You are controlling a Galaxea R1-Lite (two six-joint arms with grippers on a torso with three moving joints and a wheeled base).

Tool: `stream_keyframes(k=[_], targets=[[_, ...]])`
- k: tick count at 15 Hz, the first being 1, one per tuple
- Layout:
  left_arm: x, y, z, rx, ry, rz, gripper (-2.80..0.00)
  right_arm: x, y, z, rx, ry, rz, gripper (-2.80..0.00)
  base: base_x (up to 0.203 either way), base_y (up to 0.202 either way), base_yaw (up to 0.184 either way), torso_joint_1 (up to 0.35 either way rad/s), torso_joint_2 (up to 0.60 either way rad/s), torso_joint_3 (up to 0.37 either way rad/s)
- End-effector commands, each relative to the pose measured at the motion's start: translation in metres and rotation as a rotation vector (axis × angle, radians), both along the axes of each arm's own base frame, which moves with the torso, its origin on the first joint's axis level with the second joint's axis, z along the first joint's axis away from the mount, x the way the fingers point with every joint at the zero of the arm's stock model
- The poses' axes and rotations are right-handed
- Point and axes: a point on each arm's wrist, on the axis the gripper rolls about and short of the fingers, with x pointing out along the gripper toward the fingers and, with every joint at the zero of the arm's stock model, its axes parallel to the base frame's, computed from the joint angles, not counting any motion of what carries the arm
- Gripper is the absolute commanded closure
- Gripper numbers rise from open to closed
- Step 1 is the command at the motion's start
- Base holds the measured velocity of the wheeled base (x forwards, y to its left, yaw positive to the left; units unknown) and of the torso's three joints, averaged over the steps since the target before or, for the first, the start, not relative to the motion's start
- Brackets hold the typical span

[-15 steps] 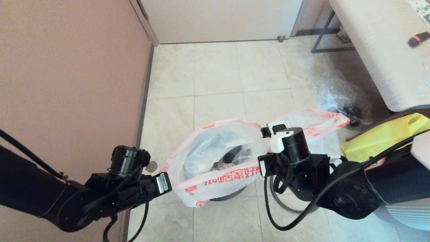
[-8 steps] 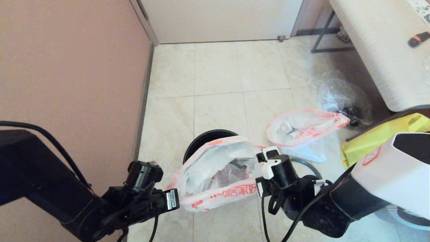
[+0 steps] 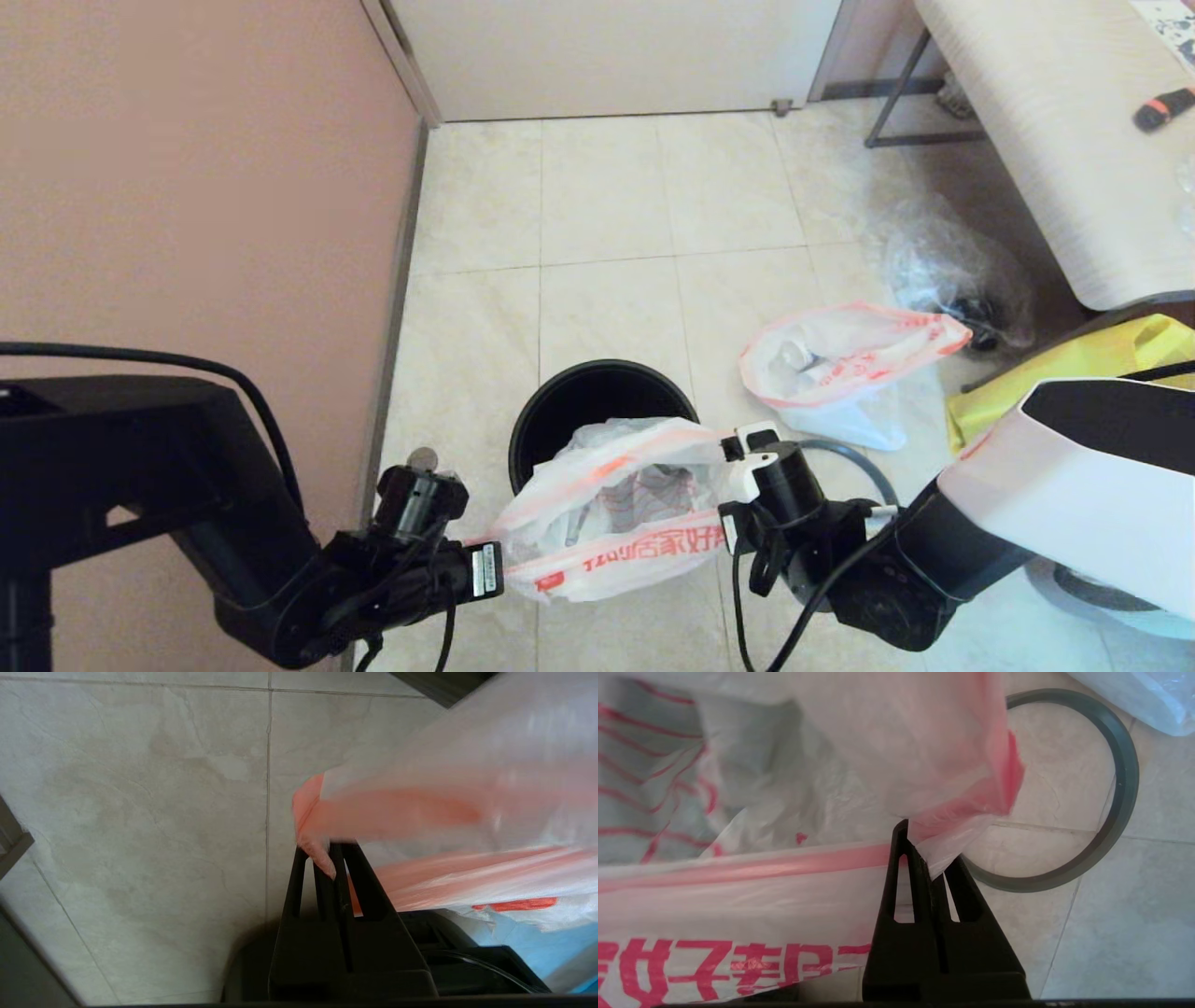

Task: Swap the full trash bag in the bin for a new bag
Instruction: Put the new garbage bag on the trash can

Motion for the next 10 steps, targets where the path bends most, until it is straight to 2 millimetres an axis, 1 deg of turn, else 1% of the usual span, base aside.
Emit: stream_keyframes(k=[1, 3, 6, 7, 8, 10], targets=[[0.006, -0.002, -0.01, 0.011, 0.02, 0.003, 0.0, 0.007, 0.001, -0.011, -0.013, 0.01, -0.013, 0.0, 0.0, 0.0, 0.0, 0.0, 0.0, 0.0], [0.01, -0.003, -0.015, 0.023, 0.028, -0.008, 0.0, 0.018, 0.006, -0.019, -0.021, 0.004, -0.015, 0.0, 0.0, 0.0, 0.0, 0.0, 0.0, 0.0], [0.018, -0.002, -0.022, 0.035, 0.033, 0.001, 0.0, 0.03, 0.012, -0.018, -0.04, -0.02, 0.0, 0.0, 0.0, 0.0, 0.0, 0.0, 0.0, 0.0], [0.02, -0.002, -0.024, 0.043, 0.034, -0.004, 0.0, 0.032, 0.011, -0.019, -0.052, -0.017, 0.001, 0.0, 0.0, 0.0, 0.0, 0.0, 0.0, 0.0], [0.019, -0.002, -0.025, 0.06, 0.042, -0.003, 0.0, 0.033, 0.01, -0.025, -0.072, -0.005, 0.005, 0.0, 0.0, 0.0, 0.0, 0.0, 0.0, 0.0], [0.017, -0.002, -0.024, 0.068, 0.056, -0.007, 0.0, 0.03, 0.011, -0.029, -0.084, 0.008, 0.012, 0.0, 0.0, 0.0, 0.0, 0.0, 0.0, 0.0]])
